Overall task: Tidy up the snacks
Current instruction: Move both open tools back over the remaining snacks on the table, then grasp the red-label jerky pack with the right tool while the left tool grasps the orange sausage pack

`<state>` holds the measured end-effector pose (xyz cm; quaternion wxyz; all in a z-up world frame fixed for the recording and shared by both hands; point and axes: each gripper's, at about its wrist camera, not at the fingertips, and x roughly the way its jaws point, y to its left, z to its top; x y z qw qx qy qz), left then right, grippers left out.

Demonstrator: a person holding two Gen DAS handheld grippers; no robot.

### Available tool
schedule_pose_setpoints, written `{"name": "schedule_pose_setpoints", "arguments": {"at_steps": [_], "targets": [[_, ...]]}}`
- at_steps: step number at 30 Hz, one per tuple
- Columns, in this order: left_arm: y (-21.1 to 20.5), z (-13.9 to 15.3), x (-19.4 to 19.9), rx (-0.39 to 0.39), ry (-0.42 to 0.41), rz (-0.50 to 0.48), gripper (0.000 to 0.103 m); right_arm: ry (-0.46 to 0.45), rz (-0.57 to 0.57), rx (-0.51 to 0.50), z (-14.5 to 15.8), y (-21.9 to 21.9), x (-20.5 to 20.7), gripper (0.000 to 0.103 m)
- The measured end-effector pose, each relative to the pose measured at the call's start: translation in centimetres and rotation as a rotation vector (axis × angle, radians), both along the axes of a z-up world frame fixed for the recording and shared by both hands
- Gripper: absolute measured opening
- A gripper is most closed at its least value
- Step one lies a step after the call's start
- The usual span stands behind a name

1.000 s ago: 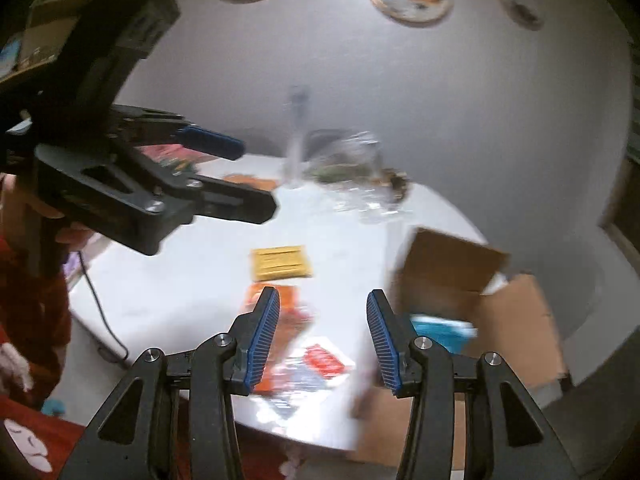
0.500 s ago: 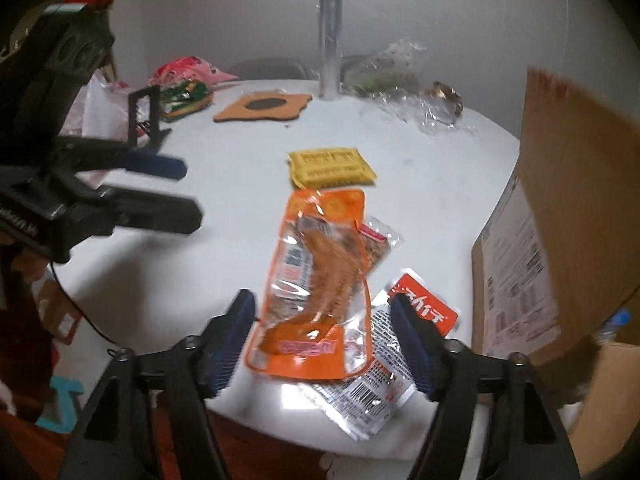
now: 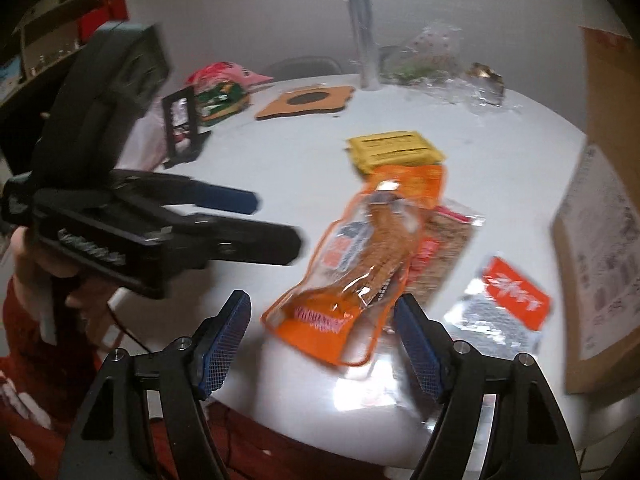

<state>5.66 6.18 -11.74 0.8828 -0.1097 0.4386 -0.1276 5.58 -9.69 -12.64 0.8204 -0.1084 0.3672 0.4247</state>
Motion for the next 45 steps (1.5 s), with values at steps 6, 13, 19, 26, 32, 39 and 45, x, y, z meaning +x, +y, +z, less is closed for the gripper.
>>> {"name": "schedule_pose_setpoints", "arguments": {"at_steps": [6, 13, 19, 26, 32, 39, 45], "targets": [[-0.5, -0.7, 1.0, 0.024, 0.017, 0.020, 0.085, 0.007, 0.091, 0.056, -0.6, 1.7, -1.6, 0.072], [-1.8, -1.0, 1.8, 0.097, 0.012, 0.005, 0.085, -0.085, -0.079, 0.035, 0.1, -2.5, -2.7, 0.072], [-3.3, -1.5, 3.2, 0.149, 0.020, -0.003, 0.085, -0.106, -0.326, 0.028, -0.4, -7.5, -2.4, 0.073], [-3.7, -2.1, 4.1, 0.168, 0.016, 0.027, 0.083, -0.103, -0.445, 0.037, -2.7, -7.9, -1.7, 0.079], [-3.9, -1.9, 3.5, 0.195, -0.010, 0.022, 0.070, -0.158, -0.495, 0.057, -3.1, -6.6, -1.2, 0.079], [-2.3, -2.1, 2.2, 0.190, -0.024, 0.028, 0.069, -0.230, -0.473, 0.019, -3.5, -6.0, -1.3, 0.073], [-1.5, -2.1, 1.5, 0.189, -0.027, 0.037, 0.069, -0.259, -0.389, -0.017, -3.7, -7.5, -1.9, 0.071]]}}
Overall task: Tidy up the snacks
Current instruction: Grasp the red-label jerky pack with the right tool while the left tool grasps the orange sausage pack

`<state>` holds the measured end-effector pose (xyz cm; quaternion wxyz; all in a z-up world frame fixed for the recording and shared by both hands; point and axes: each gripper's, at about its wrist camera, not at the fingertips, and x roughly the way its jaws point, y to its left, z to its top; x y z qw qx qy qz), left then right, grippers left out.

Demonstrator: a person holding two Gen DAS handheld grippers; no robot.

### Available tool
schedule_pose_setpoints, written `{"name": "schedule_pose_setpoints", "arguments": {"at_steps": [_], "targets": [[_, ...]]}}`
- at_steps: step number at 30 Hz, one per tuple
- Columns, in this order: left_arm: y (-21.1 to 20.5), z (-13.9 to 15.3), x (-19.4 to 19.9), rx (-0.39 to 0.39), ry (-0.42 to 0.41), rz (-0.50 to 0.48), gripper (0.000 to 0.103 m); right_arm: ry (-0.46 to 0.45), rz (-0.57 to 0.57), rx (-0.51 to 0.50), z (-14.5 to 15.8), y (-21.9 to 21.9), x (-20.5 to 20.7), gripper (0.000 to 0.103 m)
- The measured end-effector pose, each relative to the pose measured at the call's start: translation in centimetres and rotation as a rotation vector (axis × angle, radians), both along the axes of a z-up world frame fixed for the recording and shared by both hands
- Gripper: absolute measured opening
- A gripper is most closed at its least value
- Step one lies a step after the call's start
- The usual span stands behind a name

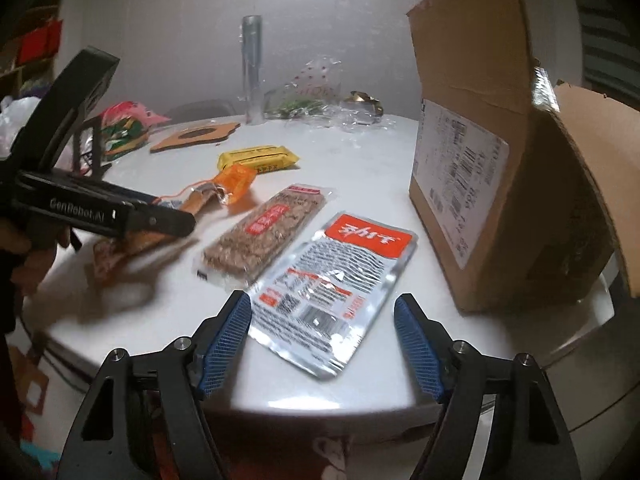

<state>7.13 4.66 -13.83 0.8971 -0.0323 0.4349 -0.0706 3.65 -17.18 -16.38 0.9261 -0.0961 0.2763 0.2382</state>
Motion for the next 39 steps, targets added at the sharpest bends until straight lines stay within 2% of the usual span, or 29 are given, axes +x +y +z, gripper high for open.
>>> {"name": "schedule_pose_setpoints", "arguments": {"at_steps": [5, 10, 15, 19, 21, 24, 26, 28, 32, 39], "targets": [[0.2, 0.0, -0.2, -0.002, -0.003, 0.010, 0.070, 0.013, -0.069, 0.015, 0.1, -2.4, 0.0, 0.072], [0.0, 0.0, -0.1, -0.002, -0.007, 0.011, 0.070, 0.001, -0.074, 0.058, 0.2, -1.6, 0.2, 0.072], [0.0, 0.0, -0.3, -0.003, -0.012, 0.015, 0.070, -0.033, -0.100, 0.002, -0.3, -0.5, 0.3, 0.069], [0.4, 0.0, -0.4, -0.002, -0.010, 0.024, 0.070, -0.040, -0.127, -0.023, -0.2, -1.7, 0.2, 0.062], [0.5, 0.0, -0.6, -0.001, -0.008, 0.022, 0.070, -0.045, -0.143, -0.040, -0.1, -2.3, 0.1, 0.062], [0.3, 0.0, -0.8, 0.006, -0.001, 0.007, 0.074, -0.011, -0.138, -0.023, 0.3, -3.2, 0.2, 0.059], [0.1, -0.1, -0.9, 0.017, 0.002, -0.002, 0.079, -0.012, -0.119, 0.009, 0.5, -3.2, 0.2, 0.060], [0.0, -0.2, -1.2, 0.032, 0.000, -0.007, 0.080, -0.012, -0.109, 0.005, 0.6, -2.5, 0.4, 0.063], [-0.1, -0.3, -1.5, 0.047, -0.006, -0.005, 0.080, 0.008, -0.098, 0.004, 0.1, -0.9, 1.2, 0.070], [0.1, -0.5, -1.9, 0.076, -0.028, 0.017, 0.080, -0.032, -0.116, -0.018, -0.1, 0.8, 2.0, 0.079]]}}
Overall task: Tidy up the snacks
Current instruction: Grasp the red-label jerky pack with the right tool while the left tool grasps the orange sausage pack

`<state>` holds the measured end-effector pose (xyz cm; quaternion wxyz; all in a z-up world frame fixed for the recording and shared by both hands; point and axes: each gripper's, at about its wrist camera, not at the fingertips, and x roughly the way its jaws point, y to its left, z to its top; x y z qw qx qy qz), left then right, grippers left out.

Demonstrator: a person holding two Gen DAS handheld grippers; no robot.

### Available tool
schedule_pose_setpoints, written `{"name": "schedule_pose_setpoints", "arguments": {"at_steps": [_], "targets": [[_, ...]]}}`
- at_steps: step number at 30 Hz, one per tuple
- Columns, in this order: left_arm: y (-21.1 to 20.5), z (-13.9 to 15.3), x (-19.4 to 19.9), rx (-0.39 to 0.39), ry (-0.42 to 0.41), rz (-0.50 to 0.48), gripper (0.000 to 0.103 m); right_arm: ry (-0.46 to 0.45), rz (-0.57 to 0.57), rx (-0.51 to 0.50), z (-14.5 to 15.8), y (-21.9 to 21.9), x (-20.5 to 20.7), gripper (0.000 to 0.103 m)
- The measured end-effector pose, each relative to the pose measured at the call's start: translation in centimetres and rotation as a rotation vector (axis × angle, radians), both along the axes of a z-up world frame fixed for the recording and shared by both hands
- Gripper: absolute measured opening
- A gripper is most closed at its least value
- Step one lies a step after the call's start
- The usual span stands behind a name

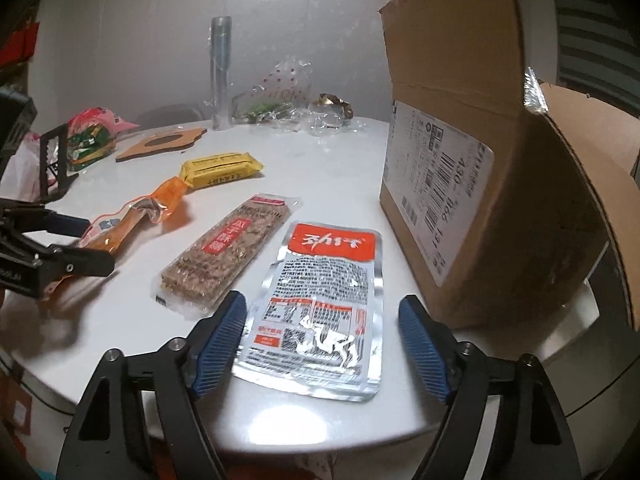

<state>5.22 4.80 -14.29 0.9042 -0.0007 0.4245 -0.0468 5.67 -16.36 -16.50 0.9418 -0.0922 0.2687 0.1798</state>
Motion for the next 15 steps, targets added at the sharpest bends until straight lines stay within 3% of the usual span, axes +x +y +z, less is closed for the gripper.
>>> {"name": "schedule_pose_setpoints", "arguments": {"at_steps": [6, 15], "targets": [[-0.1, 0.0, -0.2, -0.001, -0.014, 0.001, 0.072, 0.035, -0.005, 0.064, 0.1, 0.3, 0.9, 0.084], [-0.2, 0.0, 0.0, 0.002, -0.032, 0.004, 0.069, 0.027, -0.068, 0.025, 0.0, 2.0, 1.8, 0.083]]}}
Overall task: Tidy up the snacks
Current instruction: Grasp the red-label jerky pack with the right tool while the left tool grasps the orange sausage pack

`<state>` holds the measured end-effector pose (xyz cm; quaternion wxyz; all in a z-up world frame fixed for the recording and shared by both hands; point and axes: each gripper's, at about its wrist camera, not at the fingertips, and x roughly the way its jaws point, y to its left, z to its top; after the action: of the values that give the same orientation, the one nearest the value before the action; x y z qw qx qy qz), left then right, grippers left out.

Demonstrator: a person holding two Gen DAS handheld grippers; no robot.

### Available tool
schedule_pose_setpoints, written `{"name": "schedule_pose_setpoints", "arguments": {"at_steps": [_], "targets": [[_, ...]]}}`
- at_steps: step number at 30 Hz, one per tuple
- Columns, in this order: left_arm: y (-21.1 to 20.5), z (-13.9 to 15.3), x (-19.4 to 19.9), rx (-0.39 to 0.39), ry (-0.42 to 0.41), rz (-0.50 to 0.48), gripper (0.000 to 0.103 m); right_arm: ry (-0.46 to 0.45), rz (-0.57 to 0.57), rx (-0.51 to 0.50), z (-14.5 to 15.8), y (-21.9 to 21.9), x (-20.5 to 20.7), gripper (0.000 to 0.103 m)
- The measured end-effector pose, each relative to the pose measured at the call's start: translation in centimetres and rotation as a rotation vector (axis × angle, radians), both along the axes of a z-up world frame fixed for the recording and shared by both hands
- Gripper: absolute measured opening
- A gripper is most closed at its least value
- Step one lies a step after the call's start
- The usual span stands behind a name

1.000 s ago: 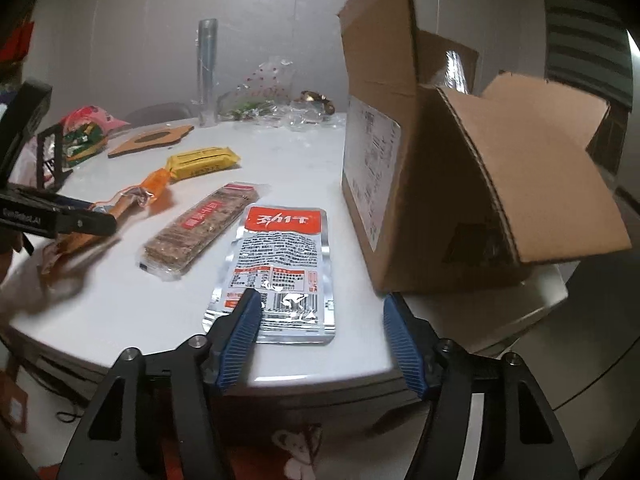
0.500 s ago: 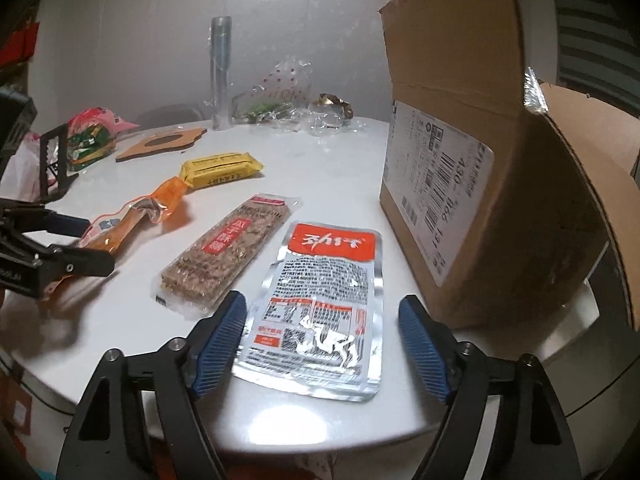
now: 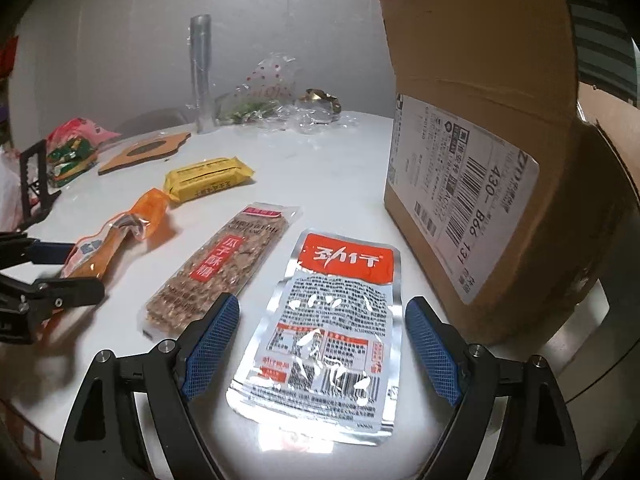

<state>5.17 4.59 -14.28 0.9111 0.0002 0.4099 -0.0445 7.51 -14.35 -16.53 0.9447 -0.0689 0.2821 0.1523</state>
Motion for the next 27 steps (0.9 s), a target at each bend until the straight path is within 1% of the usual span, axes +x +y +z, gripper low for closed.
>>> {"name": "schedule_pose_setpoints", "arguments": {"at_steps": [1, 2, 3, 7, 12, 19, 22, 25, 27], "targets": [[0.1, 0.0, 0.0, -0.004, -0.004, -0.001, 0.068, -0.002, -0.007, 0.001, 0.0, 0.1, 0.1, 0.080], [0.1, 0.0, -0.1, -0.007, -0.005, -0.001, 0.068, -0.005, -0.014, 0.001, 0.0, 0.1, 0.1, 0.072], [0.1, 0.0, -0.2, -0.010, -0.007, -0.001, 0.068, -0.010, -0.020, 0.001, 0.0, 0.1, 0.2, 0.067], [0.2, 0.0, -0.3, -0.015, -0.012, -0.003, 0.068, -0.013, -0.016, -0.005, 0.1, 0.1, 0.2, 0.067], [0.7, 0.5, -0.6, -0.040, -0.029, 0.005, 0.067, -0.013, -0.002, 0.013, 0.3, -0.4, -0.1, 0.067], [1.1, 0.7, -0.8, -0.038, -0.033, 0.015, 0.065, -0.025, 0.042, 0.021, 1.4, -0.7, -1.0, 0.067], [1.1, 0.7, -0.9, -0.046, -0.029, 0.004, 0.066, -0.002, 0.067, 0.019, 1.2, -0.8, -0.8, 0.067], [1.1, 0.5, -0.6, -0.046, -0.014, -0.002, 0.067, 0.002, 0.076, -0.013, 0.6, -0.7, -0.7, 0.067], [1.0, 0.3, -0.2, -0.048, 0.001, -0.001, 0.067, 0.004, 0.086, -0.014, 0.3, -0.9, -0.8, 0.067]]}}
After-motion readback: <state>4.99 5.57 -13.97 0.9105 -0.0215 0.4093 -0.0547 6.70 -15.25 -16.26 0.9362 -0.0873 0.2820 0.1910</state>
